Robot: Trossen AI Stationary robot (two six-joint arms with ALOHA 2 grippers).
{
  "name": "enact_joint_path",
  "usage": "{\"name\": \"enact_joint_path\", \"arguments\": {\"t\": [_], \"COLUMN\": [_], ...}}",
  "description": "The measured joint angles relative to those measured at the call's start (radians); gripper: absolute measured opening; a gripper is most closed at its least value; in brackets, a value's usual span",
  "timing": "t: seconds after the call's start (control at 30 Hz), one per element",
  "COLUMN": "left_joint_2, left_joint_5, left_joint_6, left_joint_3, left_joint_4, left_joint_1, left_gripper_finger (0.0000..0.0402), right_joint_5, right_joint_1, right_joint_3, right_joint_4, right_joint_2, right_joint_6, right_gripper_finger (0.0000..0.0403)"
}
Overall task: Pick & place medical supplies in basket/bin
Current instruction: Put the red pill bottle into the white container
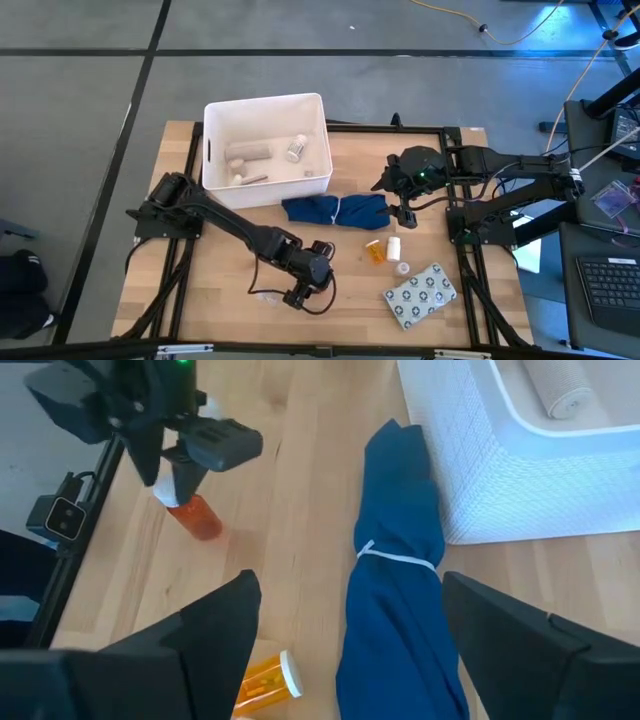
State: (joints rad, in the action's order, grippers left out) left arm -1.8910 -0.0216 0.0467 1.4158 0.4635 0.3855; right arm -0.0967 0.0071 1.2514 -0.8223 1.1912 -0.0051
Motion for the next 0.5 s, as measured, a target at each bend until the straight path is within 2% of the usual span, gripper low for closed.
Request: {"name": "enact_joint_path", "arguments": {"t": [0.23, 0.5], "left_joint_2": [-0.013, -0.013], "left_joint_5": [0.007, 0.003], "left_joint_6": [-0.005, -0.007], "left_joint_3": [0.002, 0.002], "left_joint_4": [-0.021, -0.009], "left_joint_1": [-0.001, -0.006], "left_gripper_finger": [0.0211, 0.0168], "right_joint_5": [0.0, 0.001], "right_joint_1": [0.0, 0.0], "right_joint_3": [0.0, 0.0], "right_joint_4": [-0.005, -0.005], "right_joint_2": [0.0, 0.0], "right_joint_6": [0.0, 0.0], "right_gripper_finger": [0.0309, 0.0309]}}
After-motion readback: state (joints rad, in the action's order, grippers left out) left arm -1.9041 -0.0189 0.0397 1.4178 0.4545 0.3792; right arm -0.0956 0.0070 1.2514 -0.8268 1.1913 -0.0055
